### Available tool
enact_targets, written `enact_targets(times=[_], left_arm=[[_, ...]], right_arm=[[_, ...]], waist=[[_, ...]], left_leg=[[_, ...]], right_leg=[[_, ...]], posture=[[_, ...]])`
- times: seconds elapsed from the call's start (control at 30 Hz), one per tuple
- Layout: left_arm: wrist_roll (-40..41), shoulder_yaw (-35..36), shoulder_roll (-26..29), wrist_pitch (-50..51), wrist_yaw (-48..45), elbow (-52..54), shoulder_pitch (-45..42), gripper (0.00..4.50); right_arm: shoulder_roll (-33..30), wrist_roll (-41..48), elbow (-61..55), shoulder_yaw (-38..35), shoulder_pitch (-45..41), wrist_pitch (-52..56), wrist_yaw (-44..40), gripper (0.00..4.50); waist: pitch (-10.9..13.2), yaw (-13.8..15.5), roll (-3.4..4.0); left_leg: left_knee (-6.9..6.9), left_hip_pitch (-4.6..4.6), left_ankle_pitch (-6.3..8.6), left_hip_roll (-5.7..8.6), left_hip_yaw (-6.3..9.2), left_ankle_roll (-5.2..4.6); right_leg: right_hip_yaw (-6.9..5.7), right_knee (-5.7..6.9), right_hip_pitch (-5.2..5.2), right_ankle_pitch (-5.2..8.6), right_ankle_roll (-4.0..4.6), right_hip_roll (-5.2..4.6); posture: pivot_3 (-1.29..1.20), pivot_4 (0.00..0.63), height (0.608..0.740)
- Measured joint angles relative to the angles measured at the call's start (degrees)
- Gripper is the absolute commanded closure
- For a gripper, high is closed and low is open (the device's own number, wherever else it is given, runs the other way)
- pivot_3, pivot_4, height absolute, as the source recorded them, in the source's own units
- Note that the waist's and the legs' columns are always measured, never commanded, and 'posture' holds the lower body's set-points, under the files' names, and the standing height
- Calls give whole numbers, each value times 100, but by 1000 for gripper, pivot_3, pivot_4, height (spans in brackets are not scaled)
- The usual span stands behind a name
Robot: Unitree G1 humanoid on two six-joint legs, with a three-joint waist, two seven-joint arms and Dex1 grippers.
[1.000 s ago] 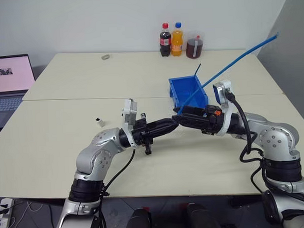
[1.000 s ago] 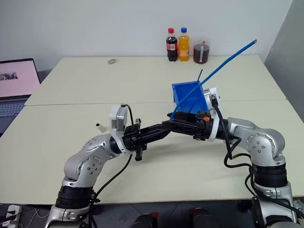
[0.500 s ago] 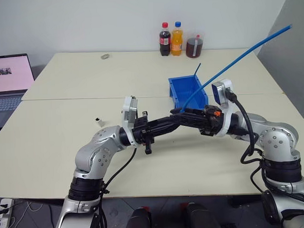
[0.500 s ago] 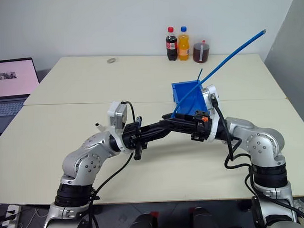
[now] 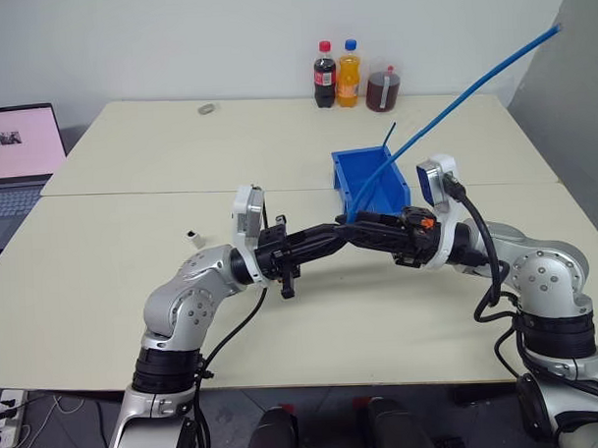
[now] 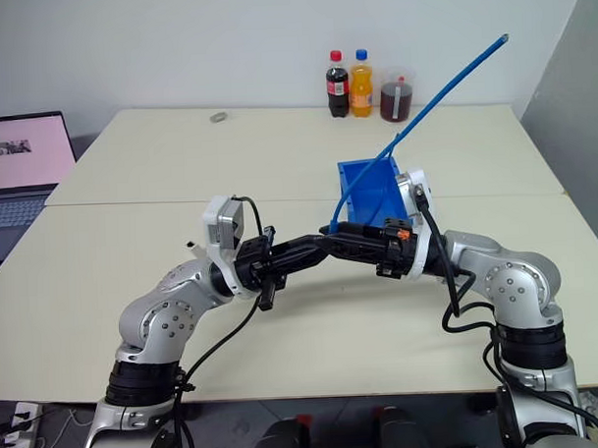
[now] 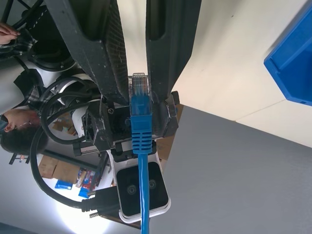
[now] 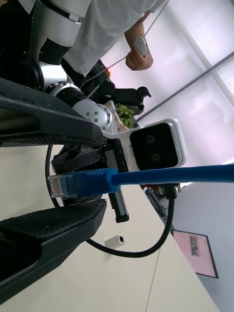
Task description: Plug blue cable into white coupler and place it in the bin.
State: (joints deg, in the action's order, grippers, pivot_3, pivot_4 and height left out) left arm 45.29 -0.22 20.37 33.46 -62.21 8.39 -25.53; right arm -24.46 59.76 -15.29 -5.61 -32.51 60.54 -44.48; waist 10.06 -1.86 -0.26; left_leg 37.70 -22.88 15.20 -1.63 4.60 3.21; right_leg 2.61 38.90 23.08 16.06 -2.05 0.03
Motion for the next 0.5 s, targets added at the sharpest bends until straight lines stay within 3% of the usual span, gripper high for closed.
enact_targets(times=[0.17,0.5], left_arm=[[6,2,27,30,-42,-17,0,4248],[6,8,45,84,-79,-26,-10,4249]], right_arm=[[-16,-1,28,-27,-9,-37,44,4241],[-22,1,29,-12,-8,-33,59,4315]], waist=[[0,0,0],[0,0,-1]], left_leg=[[0,-4,0,0,-2,0],[0,-4,0,0,-3,0]], right_leg=[[3,3,8,-2,4,0],[3,2,8,-1,2,0]], posture=[[0,150,740],[0,150,740]])
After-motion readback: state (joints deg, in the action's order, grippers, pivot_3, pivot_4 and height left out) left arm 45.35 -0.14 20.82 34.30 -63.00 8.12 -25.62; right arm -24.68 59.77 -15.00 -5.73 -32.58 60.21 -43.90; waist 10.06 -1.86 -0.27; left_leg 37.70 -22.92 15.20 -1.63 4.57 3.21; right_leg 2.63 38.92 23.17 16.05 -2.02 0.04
